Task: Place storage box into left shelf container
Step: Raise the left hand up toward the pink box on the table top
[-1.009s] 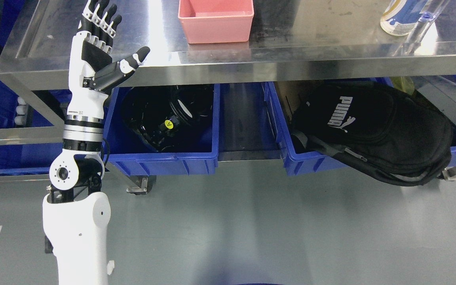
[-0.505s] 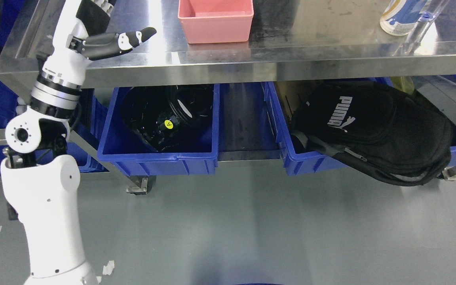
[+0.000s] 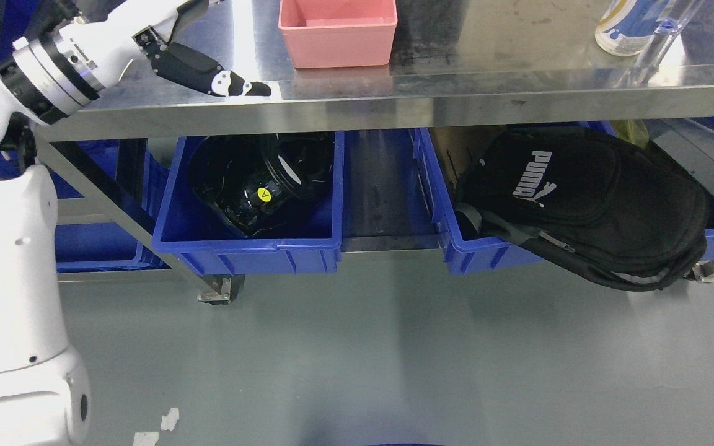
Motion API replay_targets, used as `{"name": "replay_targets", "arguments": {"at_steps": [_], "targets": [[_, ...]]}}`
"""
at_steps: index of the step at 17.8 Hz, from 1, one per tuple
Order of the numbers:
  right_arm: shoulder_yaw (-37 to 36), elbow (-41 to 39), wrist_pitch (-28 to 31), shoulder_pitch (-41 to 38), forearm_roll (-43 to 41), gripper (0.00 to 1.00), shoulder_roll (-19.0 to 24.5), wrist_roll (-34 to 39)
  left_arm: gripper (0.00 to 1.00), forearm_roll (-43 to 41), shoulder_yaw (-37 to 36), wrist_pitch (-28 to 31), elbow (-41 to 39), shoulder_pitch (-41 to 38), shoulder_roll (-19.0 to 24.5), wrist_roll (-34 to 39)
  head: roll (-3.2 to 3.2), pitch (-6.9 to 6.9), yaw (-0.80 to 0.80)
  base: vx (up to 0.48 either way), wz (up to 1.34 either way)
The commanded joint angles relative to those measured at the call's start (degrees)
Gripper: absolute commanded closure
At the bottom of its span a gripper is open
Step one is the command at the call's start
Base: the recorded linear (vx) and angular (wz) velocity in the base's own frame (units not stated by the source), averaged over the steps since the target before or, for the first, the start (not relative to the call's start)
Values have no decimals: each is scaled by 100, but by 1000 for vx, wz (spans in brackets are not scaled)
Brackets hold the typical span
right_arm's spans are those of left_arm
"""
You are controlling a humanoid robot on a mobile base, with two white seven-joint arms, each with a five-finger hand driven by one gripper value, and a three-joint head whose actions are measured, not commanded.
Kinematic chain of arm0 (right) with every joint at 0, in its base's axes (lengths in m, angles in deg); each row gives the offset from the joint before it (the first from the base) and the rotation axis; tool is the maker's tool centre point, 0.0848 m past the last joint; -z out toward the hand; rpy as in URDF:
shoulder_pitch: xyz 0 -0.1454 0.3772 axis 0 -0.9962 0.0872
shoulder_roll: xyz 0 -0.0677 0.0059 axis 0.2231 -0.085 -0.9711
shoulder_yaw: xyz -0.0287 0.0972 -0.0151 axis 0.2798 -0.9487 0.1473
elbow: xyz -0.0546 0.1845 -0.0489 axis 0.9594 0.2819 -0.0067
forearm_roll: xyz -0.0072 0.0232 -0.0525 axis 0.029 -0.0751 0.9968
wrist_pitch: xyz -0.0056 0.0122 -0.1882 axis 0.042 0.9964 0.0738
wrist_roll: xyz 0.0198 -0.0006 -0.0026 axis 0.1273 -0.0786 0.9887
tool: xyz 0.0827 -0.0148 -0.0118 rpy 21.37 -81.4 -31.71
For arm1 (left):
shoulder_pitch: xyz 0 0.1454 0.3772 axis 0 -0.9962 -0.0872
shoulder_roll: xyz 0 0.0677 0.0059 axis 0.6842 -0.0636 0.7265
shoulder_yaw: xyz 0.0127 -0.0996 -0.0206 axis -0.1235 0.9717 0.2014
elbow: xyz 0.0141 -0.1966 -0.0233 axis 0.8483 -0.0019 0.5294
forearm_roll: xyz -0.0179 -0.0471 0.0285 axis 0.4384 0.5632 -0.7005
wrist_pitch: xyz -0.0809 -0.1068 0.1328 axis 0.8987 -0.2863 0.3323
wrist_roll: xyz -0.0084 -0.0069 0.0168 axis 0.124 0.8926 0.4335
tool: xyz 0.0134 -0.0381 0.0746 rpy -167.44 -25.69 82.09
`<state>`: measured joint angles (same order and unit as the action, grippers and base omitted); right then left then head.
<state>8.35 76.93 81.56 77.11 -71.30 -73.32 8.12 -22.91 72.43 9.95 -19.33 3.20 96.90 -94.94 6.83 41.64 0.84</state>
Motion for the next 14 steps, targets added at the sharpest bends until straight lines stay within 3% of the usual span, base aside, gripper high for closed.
{"name": "replay_targets", "arguments": {"at_steps": [1,9,14], "targets": [[0,-100,-12,26,-123,0,-100,-1,2,-690,-1259,8,811,894,699,-235,0,0,0,0,0],[0,-100,-3,26,-123,0,-100,-1,5,-698,-2148,17,1621,1492,611,-393,0,0,0,0,0],[0,-100,-3,26,-123,0,-100,-1,7,-1145,-2254,17,1858,1545,242,-517,0,0,0,0,0]]}}
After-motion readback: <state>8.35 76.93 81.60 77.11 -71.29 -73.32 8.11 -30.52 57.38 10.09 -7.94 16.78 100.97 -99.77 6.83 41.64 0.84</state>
